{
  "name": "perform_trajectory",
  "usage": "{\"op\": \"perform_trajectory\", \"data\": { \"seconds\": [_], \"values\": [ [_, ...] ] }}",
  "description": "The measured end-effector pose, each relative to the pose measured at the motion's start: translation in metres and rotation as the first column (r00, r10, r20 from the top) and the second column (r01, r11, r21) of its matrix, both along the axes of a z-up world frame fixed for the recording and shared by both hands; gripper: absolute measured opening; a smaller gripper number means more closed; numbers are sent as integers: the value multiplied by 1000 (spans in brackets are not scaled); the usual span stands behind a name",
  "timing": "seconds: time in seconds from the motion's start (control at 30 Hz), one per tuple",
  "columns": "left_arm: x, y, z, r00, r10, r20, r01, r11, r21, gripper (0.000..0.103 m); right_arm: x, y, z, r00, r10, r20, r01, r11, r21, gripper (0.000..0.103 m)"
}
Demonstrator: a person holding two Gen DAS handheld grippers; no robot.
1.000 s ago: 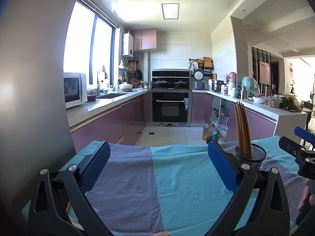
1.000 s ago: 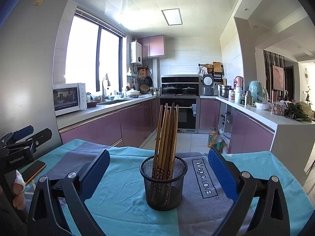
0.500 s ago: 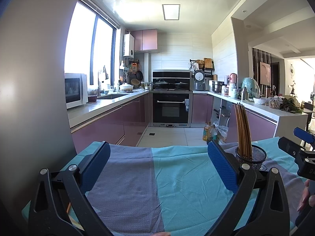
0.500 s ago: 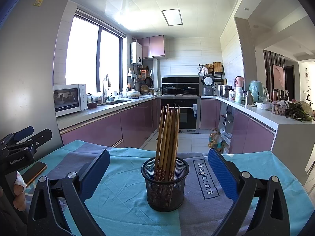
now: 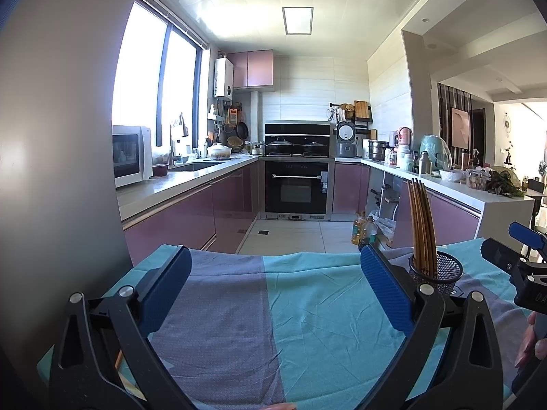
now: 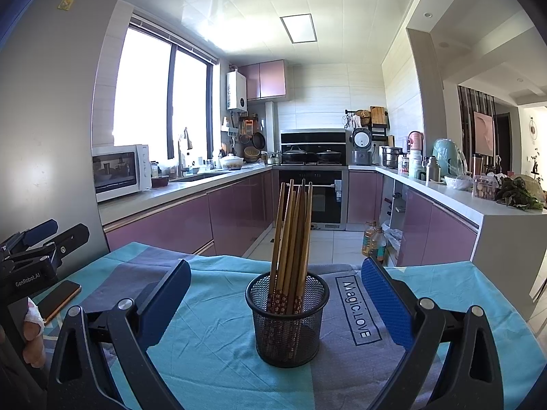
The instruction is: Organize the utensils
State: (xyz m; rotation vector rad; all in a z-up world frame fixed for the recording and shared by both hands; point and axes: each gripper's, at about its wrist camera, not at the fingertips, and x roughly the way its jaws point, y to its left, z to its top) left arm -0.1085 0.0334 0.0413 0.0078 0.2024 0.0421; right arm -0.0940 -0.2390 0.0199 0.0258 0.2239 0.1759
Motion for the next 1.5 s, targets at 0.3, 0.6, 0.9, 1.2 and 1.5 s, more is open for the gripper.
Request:
{"op": "perform_trajectory", "data": {
  "seconds": [0.3,0.6,0.9,1.2,1.5],
  "values": [
    [0,0,0,1000,0,-2,0,1000,-1,97,1,1,0,1000,0,1,0,1000,1,97],
    [0,-1,0,1000,0,-1,0,1000,0,97,3,0,-3,1000,-4,-4,4,1000,5,97],
    [1,-2,0,1000,-1,-4,1,1000,0,97,2,-2,-4,1000,-11,-1,11,1000,8,97],
    [1,-2,1,1000,-2,-4,2,1000,0,97,2,-3,-5,1000,-12,-1,12,1000,9,97],
    [1,-2,0,1000,-2,-4,2,1000,0,97,3,-4,-5,1000,-16,-1,16,1000,11,97]
  ]
}}
